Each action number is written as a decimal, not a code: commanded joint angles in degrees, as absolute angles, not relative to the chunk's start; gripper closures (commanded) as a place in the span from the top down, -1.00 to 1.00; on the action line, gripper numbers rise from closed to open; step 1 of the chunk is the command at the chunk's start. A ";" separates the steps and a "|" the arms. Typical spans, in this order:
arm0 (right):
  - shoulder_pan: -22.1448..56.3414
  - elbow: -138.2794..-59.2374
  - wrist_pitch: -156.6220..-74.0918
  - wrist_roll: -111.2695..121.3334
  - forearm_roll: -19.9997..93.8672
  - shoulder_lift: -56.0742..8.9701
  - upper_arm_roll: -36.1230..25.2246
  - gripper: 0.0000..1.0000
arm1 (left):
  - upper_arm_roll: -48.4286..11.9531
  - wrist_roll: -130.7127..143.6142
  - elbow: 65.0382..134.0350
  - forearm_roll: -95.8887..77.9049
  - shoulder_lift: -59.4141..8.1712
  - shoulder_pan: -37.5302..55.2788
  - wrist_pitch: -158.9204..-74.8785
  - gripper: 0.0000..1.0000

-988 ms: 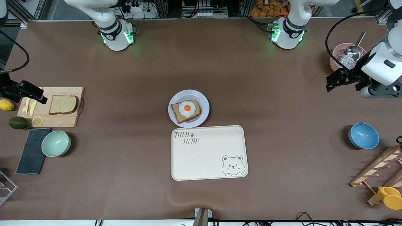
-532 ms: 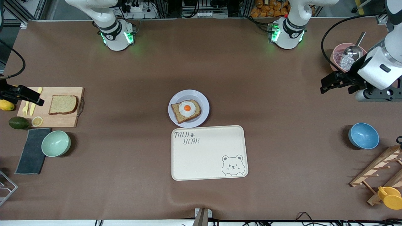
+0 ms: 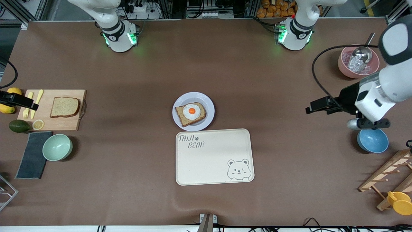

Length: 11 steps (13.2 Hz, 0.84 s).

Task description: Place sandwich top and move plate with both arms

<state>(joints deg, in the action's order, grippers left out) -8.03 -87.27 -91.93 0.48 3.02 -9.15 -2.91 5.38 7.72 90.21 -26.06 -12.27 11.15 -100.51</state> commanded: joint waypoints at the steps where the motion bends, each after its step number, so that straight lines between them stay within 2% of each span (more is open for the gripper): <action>1: -10.45 -90.34 -92.46 1.23 3.78 -8.96 -2.20 1.00 | 5.10 4.50 97.53 -34.06 -10.72 11.07 -105.80 1.00; 6: -15.19 -97.98 -97.99 7.12 6.75 -9.49 -2.11 1.00 | 5.10 -13.14 110.63 -50.95 -11.51 10.55 -111.51 1.00; 9: -18.19 -102.39 -101.51 9.56 7.73 -9.67 -2.11 1.00 | 4.66 -16.61 112.06 -56.07 -13.27 11.86 -112.14 1.00; 11: -20.38 -102.74 -101.43 11.42 8.26 -10.89 -2.11 1.00 | 2.47 -18.44 114.07 -58.70 -14.24 12.74 -116.34 1.00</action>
<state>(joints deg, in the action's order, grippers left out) -17.88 -101.85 -100.97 9.32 6.81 -10.75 -3.00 4.13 -16.28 112.10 -55.88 -14.21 11.64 -112.28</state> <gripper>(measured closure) 0.000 0.000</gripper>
